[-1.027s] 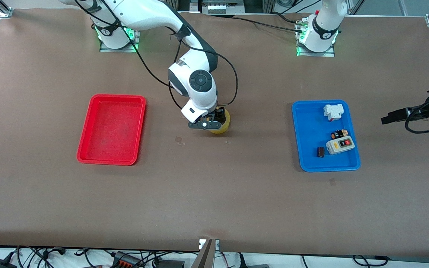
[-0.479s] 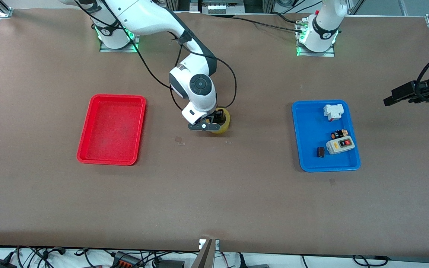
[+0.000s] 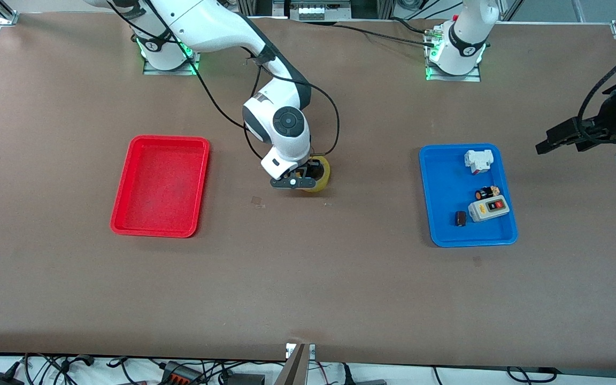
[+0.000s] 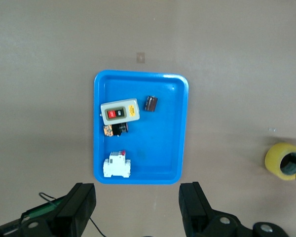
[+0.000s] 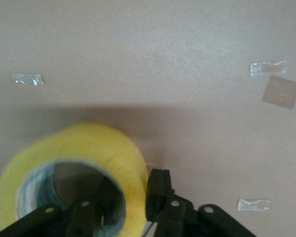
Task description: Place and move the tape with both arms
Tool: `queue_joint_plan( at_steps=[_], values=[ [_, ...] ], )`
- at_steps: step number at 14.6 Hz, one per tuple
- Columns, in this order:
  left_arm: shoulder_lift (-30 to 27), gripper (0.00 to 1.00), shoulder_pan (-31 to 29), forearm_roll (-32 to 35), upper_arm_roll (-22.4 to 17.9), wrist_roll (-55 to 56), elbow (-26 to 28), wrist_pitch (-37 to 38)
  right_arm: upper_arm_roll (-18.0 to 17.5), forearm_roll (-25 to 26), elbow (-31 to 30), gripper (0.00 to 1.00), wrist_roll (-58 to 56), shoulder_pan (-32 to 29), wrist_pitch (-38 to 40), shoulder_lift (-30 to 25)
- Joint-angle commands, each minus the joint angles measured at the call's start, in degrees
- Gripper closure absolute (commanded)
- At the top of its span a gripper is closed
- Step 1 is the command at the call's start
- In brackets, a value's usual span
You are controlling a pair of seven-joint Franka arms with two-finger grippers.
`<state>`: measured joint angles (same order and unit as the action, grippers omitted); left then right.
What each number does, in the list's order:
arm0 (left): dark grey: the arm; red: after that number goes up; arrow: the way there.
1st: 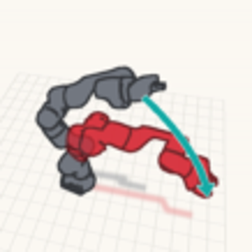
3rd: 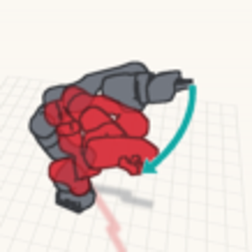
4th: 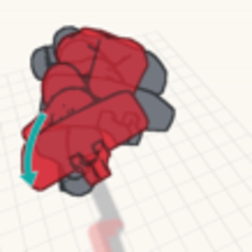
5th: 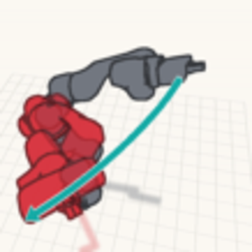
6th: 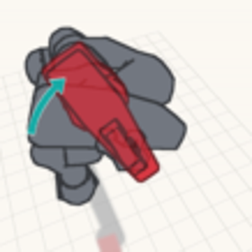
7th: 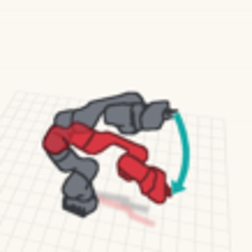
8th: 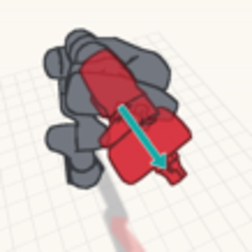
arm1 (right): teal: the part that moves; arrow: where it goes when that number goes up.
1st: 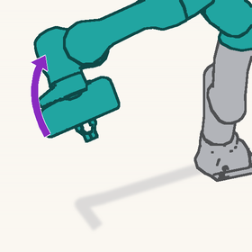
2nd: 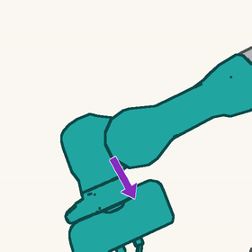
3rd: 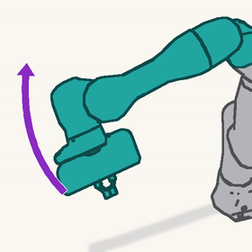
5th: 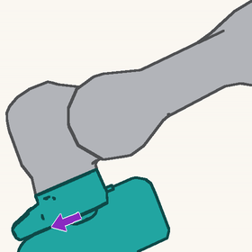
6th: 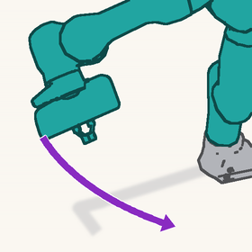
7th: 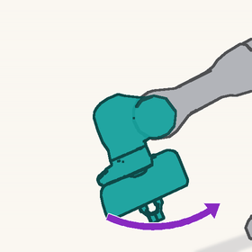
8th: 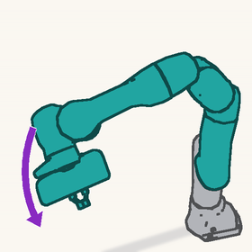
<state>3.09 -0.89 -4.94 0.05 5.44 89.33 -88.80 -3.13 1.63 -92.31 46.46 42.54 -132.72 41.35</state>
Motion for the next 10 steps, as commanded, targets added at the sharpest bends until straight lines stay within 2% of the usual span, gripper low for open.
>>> queue_joint_plan(
  at_steps=[1, 6, 10],
  values=[
    [-1.77, 0.0, 0.36, 1.86, 1.09, -0.95, 1.64, 1.0, 0.49, 1.01, -0.33, 0.92, 1.09, 0.62, -0.08, -1.36],
    [-2.03, 0.0, -0.26, 0.9, 1.09, -0.78, 0.76, 0.82, 1.02, 1.01, -1.37, 0.96, 0.21, -3.32, 8.26, -11.01],
    [-2.03, 0.0, -0.34, -1.3, 0.83, -0.6, -1.17, 1.0, 1.02, 1.01, -11.38, 0.96, -5.39, -10.61, 8.09, -21.12]
  ],
)
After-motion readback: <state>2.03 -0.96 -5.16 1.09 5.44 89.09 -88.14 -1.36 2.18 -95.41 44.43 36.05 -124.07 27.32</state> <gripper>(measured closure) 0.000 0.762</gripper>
